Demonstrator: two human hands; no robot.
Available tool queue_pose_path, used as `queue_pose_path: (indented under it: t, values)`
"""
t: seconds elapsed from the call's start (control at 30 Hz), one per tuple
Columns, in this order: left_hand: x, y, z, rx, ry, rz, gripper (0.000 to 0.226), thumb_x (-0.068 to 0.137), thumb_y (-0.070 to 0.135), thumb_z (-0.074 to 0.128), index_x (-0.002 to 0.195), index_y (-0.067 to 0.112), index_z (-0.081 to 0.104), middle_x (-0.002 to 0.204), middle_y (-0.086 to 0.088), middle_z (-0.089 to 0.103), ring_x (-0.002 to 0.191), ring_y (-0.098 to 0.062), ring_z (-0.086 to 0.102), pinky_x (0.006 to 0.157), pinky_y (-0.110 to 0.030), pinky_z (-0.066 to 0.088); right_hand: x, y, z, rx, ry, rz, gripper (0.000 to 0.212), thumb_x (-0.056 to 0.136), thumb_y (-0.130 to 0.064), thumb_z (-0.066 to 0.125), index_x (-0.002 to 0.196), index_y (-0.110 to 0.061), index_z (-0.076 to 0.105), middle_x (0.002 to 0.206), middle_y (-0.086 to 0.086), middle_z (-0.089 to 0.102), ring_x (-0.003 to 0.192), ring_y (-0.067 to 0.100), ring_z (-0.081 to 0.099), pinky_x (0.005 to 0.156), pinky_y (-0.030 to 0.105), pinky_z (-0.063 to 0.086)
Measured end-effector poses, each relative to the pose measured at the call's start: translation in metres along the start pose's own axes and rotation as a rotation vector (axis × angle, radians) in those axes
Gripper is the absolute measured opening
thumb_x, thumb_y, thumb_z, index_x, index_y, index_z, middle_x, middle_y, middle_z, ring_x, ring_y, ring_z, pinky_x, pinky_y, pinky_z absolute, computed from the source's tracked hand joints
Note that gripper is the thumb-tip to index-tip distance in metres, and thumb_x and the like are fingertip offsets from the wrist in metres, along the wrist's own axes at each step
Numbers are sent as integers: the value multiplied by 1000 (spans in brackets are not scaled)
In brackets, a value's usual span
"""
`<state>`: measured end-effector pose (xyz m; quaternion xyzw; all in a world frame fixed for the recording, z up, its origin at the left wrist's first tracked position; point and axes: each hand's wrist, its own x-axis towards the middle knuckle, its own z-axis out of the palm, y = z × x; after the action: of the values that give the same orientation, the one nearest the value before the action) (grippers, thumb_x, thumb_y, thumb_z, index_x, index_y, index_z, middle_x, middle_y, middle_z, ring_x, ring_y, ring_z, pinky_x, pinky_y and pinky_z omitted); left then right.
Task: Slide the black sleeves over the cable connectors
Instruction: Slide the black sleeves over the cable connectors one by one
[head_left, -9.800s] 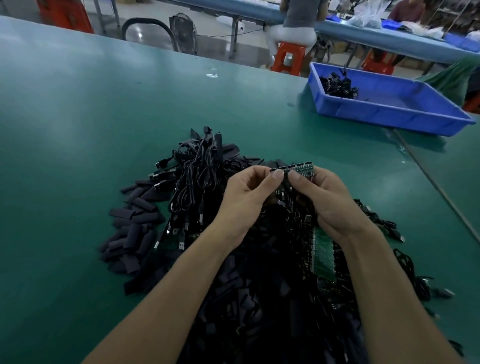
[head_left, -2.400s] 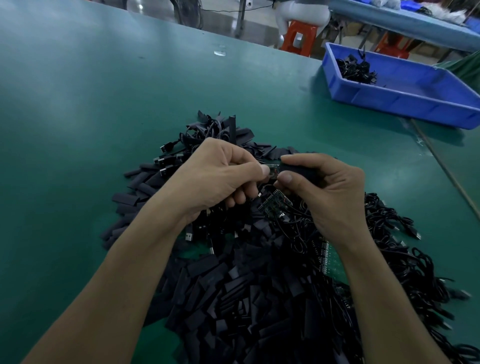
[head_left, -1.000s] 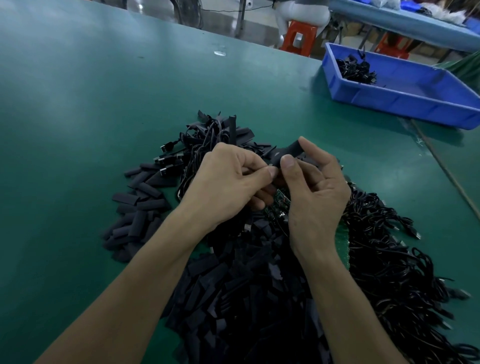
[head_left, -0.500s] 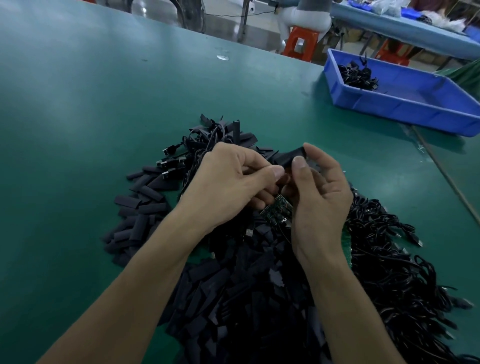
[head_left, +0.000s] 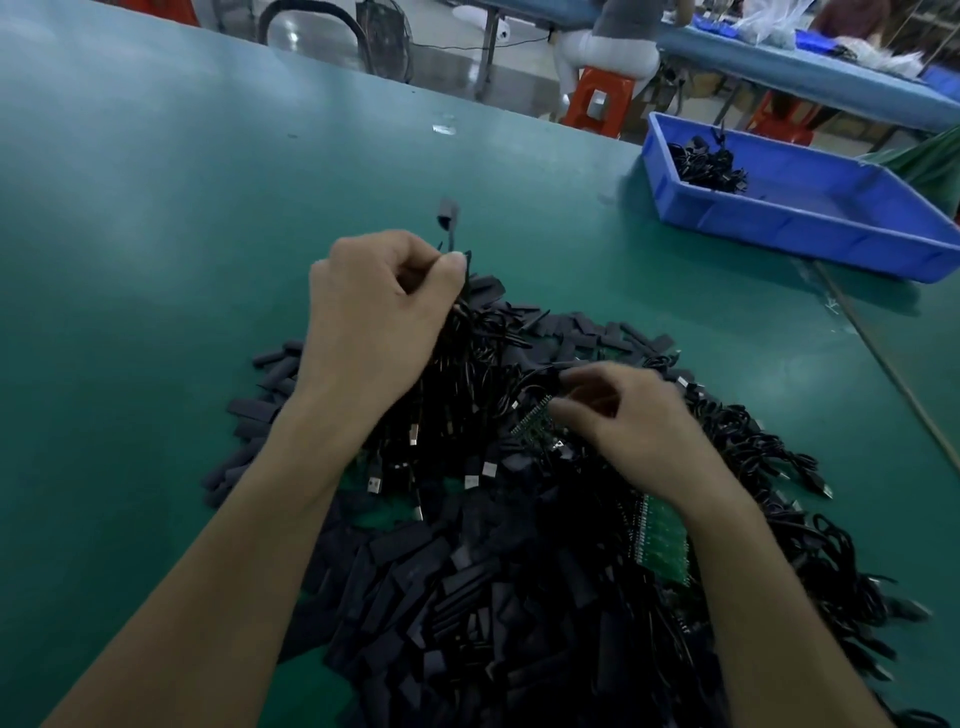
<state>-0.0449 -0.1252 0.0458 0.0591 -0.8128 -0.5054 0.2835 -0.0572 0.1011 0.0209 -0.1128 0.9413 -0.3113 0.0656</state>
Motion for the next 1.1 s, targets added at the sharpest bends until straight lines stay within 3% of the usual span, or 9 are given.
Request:
queue_pose_path:
  t: [0.13,0.27,0.4,0.63,0.73,0.87,0.93,1.03,1.1]
  values:
    - [21,-1,10,162,18,-62,27,87,33,67,62,29,60,59,16,61,62,-7,62,64,-21,43,0,-6,14,-220,-129,10,33,91,-46,69,114,-22,66,104,-2,67,93,19,64,84,37,54]
    - [34,-4,20,368,17,-183,16,82,39,65,74,25,67,84,1,67,81,-29,61,70,-34,42,-2,-4,12,20,-37,-84,5,96,-27,67,91,-29,64,84,-10,66,72,1,61,60,12,44]
    - [39,-5,21,416,-36,-195,19,81,45,71,93,30,66,99,1,68,95,-28,62,77,-37,45,-2,1,6,343,96,-125,9,96,-25,66,91,-30,61,81,-4,65,67,6,61,62,19,50]
    - [7,16,26,330,112,333,8,90,22,72,97,20,68,81,14,55,70,-8,51,66,-26,40,-1,11,3,622,78,-111,15,88,-33,70,90,-23,60,73,-5,54,66,7,53,60,17,46]
    - [-17,26,36,182,15,495,12,90,25,75,90,13,72,79,8,66,64,-2,55,65,-15,46,1,11,1,713,80,-104,15,86,-35,74,82,-26,63,71,-2,56,68,12,54,59,18,47]
    - [-40,29,48,-53,-347,179,25,84,43,79,97,26,65,85,14,62,63,1,59,59,-17,53,1,12,-1,858,23,-128,8,86,-34,70,80,-30,70,74,-2,65,67,9,58,60,20,48]
    - [-43,24,52,-138,-380,44,27,83,40,81,93,29,58,85,12,60,59,-1,56,52,-23,51,-1,14,0,902,10,-124,12,86,-39,71,85,-27,71,83,8,65,75,19,59,69,30,51]
    - [-44,19,53,-314,-421,-110,21,86,31,79,88,22,60,69,13,62,49,-4,54,43,-18,43,-3,15,1,991,0,-113,40,78,-51,79,94,-17,69,95,21,61,87,32,54,83,50,45]
    - [-45,17,52,-409,-472,-166,15,90,25,76,87,17,64,58,12,60,44,-6,53,38,-18,40,-4,13,0,996,-16,-119,52,74,-56,81,97,-11,69,96,23,62,89,34,55,84,51,44]
